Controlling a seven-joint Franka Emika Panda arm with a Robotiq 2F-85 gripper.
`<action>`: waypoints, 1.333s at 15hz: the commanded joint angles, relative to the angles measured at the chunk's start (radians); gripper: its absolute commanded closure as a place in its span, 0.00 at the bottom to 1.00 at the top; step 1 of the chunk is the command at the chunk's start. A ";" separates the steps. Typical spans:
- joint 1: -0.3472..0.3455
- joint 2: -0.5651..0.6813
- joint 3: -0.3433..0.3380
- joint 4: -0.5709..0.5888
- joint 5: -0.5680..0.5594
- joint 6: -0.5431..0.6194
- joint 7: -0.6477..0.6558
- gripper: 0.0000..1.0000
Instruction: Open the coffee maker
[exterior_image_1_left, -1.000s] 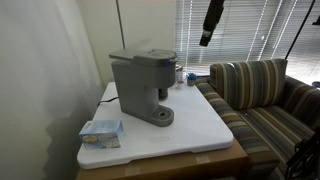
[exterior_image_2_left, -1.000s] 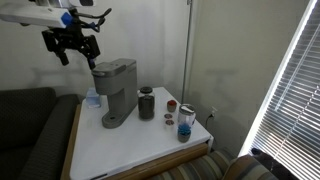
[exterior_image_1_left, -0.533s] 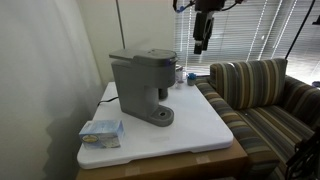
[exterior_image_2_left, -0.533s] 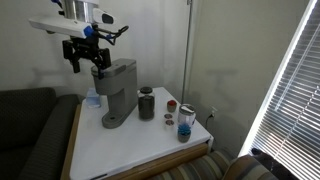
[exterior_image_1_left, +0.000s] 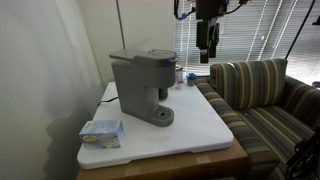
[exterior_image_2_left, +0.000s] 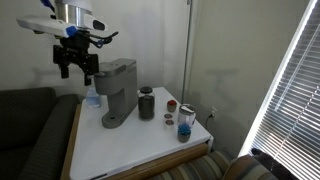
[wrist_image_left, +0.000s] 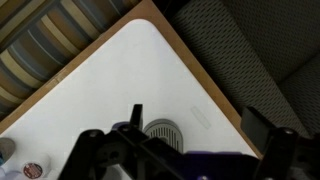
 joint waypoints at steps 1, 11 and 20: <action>-0.025 0.004 0.023 -0.072 0.047 0.114 -0.005 0.00; -0.025 0.026 0.029 -0.023 0.082 0.124 0.069 0.00; -0.043 0.040 0.029 -0.084 0.116 0.240 0.099 0.52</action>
